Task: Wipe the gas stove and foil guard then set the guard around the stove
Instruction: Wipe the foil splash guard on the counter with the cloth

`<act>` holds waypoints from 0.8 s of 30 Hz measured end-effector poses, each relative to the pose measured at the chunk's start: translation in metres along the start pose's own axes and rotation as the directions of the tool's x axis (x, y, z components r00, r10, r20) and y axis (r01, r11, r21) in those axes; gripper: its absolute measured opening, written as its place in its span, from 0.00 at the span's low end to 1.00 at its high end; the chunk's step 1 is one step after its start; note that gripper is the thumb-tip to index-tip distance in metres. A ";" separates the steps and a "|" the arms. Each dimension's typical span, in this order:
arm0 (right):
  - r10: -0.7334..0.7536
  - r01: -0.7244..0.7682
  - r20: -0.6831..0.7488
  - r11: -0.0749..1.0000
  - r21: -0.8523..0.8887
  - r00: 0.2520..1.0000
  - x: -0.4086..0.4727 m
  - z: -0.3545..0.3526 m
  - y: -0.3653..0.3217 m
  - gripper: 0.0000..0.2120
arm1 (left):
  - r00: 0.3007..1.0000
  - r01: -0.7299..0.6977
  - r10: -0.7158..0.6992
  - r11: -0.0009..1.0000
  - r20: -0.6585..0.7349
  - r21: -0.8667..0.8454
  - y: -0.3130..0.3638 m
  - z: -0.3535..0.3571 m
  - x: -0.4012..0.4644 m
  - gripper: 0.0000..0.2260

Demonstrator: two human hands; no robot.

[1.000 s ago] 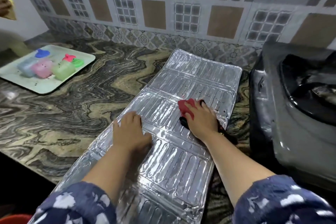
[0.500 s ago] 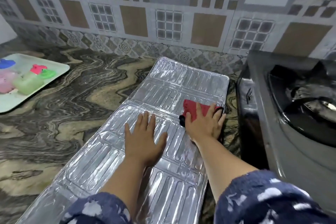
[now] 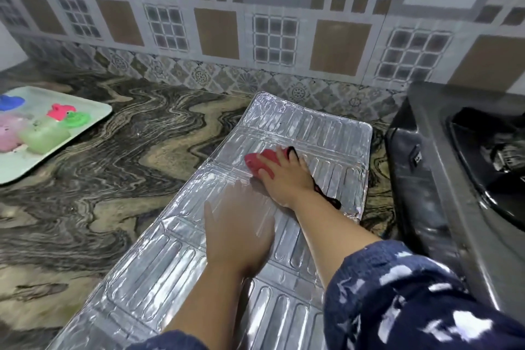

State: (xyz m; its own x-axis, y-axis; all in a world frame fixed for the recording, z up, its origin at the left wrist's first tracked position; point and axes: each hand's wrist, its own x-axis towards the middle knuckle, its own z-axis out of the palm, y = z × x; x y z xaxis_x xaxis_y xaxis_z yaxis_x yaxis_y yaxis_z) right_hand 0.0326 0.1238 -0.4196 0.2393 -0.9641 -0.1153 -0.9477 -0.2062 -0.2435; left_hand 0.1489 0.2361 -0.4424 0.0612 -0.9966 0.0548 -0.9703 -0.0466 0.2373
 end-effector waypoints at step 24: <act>0.003 -0.003 -0.023 1.000 -0.001 1.000 -0.053 0.005 0.021 0.27 | 0.997 0.021 -0.023 0.999 0.068 0.024 -0.028 -0.017 0.039 0.30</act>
State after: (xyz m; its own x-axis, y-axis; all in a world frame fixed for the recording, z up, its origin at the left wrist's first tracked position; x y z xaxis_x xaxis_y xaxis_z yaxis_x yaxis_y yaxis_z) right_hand 0.0008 0.1714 -0.4231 0.2312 -0.9683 -0.0942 -0.9487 -0.2029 -0.2425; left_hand 0.1826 0.1995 -0.4308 0.0672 -0.9976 -0.0172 -0.9741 -0.0693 0.2152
